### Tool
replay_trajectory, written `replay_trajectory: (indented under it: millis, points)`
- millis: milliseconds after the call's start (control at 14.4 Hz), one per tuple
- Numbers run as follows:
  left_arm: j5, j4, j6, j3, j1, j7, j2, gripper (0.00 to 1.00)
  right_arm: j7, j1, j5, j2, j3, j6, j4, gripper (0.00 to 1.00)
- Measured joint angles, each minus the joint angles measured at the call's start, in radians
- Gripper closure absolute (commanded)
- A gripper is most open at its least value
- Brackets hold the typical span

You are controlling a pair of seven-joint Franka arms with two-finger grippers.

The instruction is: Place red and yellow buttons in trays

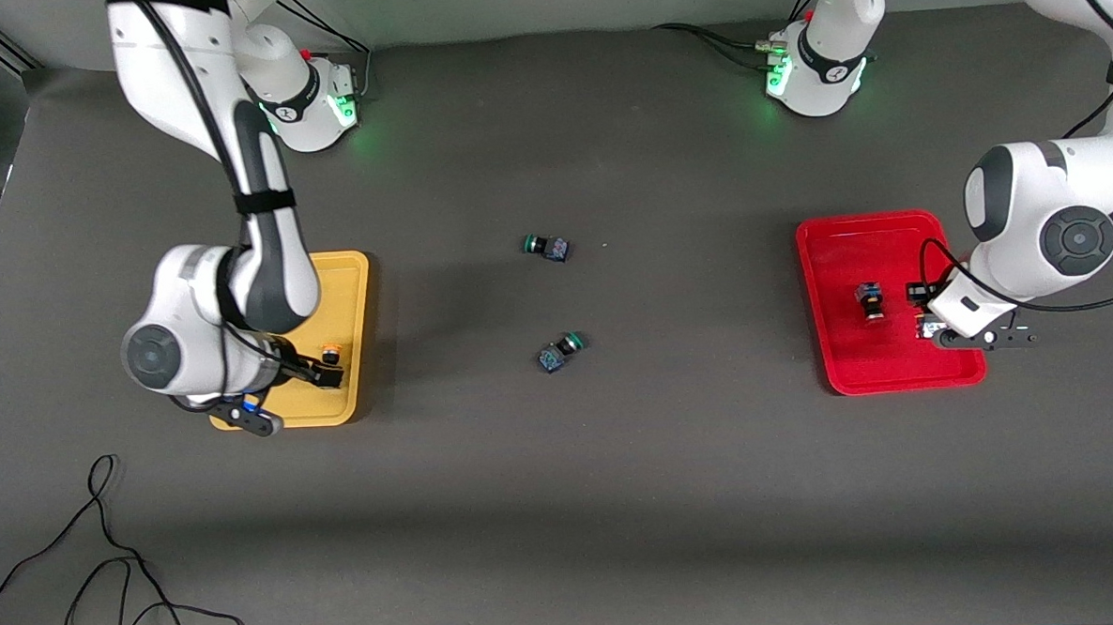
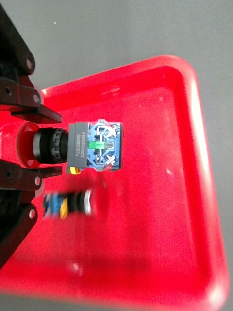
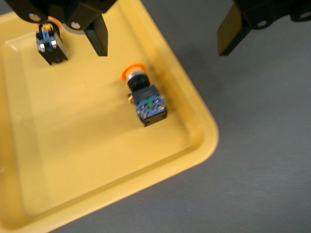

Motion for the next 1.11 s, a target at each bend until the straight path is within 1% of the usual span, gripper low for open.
replay_trajectory:
  millis: [69, 139, 208, 416, 555, 763, 902, 971, 1040, 1110]
  points:
    - [0.019, -0.023, 0.051, 0.0, 0.021, 0.002, 0.023, 0.77, -0.004, 0.001, -0.004, -0.035, -0.015, -0.028, 0.012, 0.0]
    - [0.029, -0.038, 0.087, 0.0, 0.036, 0.004, 0.043, 0.41, -0.009, 0.001, -0.012, -0.073, -0.032, -0.056, 0.028, 0.0]
    - [0.034, -0.044, 0.106, 0.0, 0.046, 0.005, 0.059, 0.0, -0.013, 0.0, -0.027, -0.113, -0.046, -0.086, 0.05, 0.0]
    - [0.038, -0.043, 0.105, -0.009, 0.048, 0.006, 0.062, 0.0, -0.015, -0.001, -0.112, -0.213, -0.057, -0.195, 0.135, 0.0]
    - [0.038, -0.019, 0.048, -0.018, 0.047, 0.008, 0.045, 0.0, -0.015, 0.0, -0.136, -0.255, -0.056, -0.248, 0.184, 0.0]
    - [0.037, 0.085, -0.155, -0.036, 0.047, 0.039, -0.022, 0.0, -0.017, 0.007, -0.228, -0.334, -0.039, -0.284, 0.213, 0.0]
    - [0.009, 0.174, -0.294, -0.067, 0.046, 0.05, -0.083, 0.0, -0.017, 0.006, -0.29, -0.41, -0.003, -0.304, 0.214, 0.0]
    - [-0.024, 0.223, -0.365, -0.082, 0.046, 0.065, -0.111, 0.0, -0.017, 0.003, -0.325, -0.451, 0.017, -0.315, 0.214, 0.0]
    - [-0.063, 0.275, -0.438, -0.093, 0.044, 0.084, -0.135, 0.0, -0.017, -0.013, -0.354, -0.491, 0.047, -0.332, 0.214, 0.0]
    - [-0.1, 0.333, -0.514, -0.1, 0.044, 0.099, -0.154, 0.0, -0.017, -0.058, -0.374, -0.528, 0.102, -0.351, 0.213, 0.0]
